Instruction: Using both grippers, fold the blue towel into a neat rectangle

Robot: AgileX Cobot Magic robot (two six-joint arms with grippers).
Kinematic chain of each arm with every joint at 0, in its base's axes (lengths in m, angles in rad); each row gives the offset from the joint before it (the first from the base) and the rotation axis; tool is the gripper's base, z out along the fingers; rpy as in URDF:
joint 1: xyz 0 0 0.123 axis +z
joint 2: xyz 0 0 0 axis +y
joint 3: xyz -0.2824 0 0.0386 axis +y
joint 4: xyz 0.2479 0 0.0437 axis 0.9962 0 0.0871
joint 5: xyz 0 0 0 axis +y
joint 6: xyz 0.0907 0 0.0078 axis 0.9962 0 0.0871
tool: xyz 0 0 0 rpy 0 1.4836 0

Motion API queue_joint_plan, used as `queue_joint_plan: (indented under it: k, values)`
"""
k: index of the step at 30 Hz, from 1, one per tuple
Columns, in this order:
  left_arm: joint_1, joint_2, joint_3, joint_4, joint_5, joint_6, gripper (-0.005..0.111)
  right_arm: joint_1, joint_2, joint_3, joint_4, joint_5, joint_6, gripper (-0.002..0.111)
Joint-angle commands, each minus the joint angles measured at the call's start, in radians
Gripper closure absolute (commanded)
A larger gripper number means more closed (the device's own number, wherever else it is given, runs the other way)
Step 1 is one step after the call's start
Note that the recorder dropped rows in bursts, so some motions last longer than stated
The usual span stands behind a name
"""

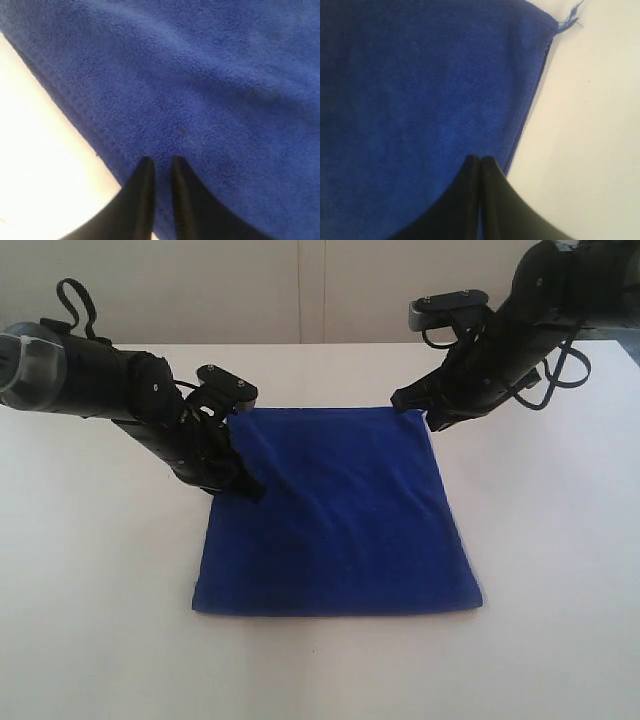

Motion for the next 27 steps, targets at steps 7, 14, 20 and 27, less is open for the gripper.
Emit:
queue_joint_plan:
  k: [7, 14, 20, 27]
  values:
    - [-0.003, 0.001, -0.003, 0.018, 0.013, 0.000, 0.107, -0.004, 0.000, -0.001, 0.000, 0.000, -0.011, 0.108]
    - [-0.003, -0.055, -0.003, 0.042, 0.004, 0.000, 0.107, -0.004, 0.000, -0.001, 0.000, 0.014, -0.013, 0.108]
    - [-0.003, -0.022, -0.003, 0.042, 0.004, 0.000, 0.087, -0.004, 0.000, -0.001, 0.000, 0.018, -0.012, 0.108]
    - [-0.003, -0.012, -0.003, 0.042, 0.004, 0.000, 0.067, -0.004, 0.000, -0.001, 0.000, 0.018, -0.012, 0.108]
